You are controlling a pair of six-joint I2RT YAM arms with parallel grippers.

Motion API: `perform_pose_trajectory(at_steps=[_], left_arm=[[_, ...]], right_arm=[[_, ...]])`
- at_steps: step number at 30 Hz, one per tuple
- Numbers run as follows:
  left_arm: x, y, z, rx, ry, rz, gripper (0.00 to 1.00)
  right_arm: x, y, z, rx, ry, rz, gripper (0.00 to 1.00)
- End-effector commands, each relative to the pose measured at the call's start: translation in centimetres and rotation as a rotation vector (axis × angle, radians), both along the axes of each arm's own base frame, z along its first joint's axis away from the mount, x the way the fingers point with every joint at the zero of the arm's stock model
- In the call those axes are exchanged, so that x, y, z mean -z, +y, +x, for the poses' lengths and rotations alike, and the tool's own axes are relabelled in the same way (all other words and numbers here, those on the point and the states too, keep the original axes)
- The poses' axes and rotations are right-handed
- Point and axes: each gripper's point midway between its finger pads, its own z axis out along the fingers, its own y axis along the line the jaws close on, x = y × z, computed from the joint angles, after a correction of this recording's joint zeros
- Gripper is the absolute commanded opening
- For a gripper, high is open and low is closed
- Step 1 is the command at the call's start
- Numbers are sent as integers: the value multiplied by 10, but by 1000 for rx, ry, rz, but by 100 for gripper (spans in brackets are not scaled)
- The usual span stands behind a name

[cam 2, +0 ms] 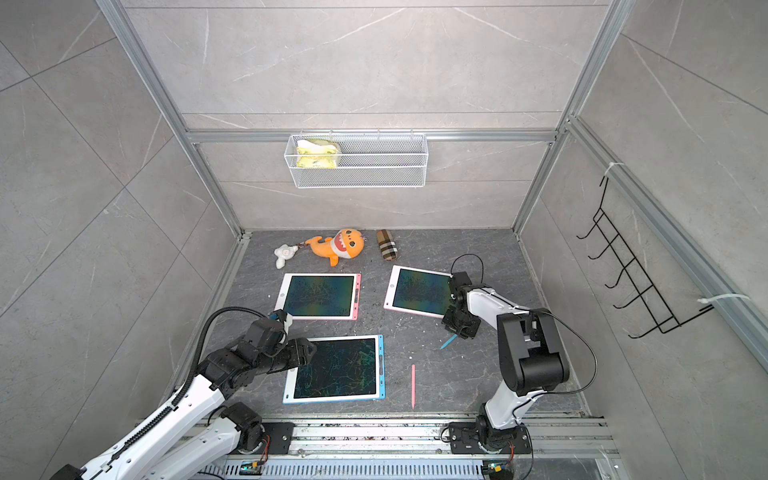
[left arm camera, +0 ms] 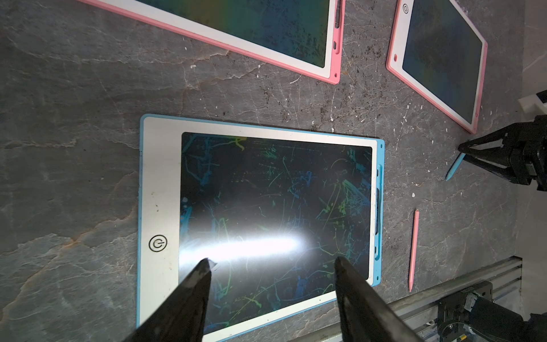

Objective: Place the stylus back onto the writing tablet
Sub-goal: Pick up the stylus from the center of the board.

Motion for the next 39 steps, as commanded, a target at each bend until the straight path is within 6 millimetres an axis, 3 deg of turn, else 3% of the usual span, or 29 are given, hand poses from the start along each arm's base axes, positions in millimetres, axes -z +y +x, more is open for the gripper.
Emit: perform_pose_trajectory(at_steps=[1, 12, 21, 26, 29, 39], left_arm=[[-12, -3, 11, -5, -44, -9, 67], [-2, -9, 27, -27, -9, 20, 66], [12, -1, 26, -84, 30, 51, 65], [16, 8, 23, -111, 33, 86, 64], [20, 16, 18, -123, 50, 119, 64], [34, 45, -4, -217, 84, 180, 63]], right_arm=[[19, 13, 3, -34, 14, -21, 22], [13, 27, 4, -103, -28, 0, 0], [-30, 46, 4, -183, -86, 81, 0], [-42, 57, -2, -234, -102, 114, 0], [-48, 73, -6, -278, -118, 159, 0], [-61, 159, -28, -532, -184, 264, 0]])
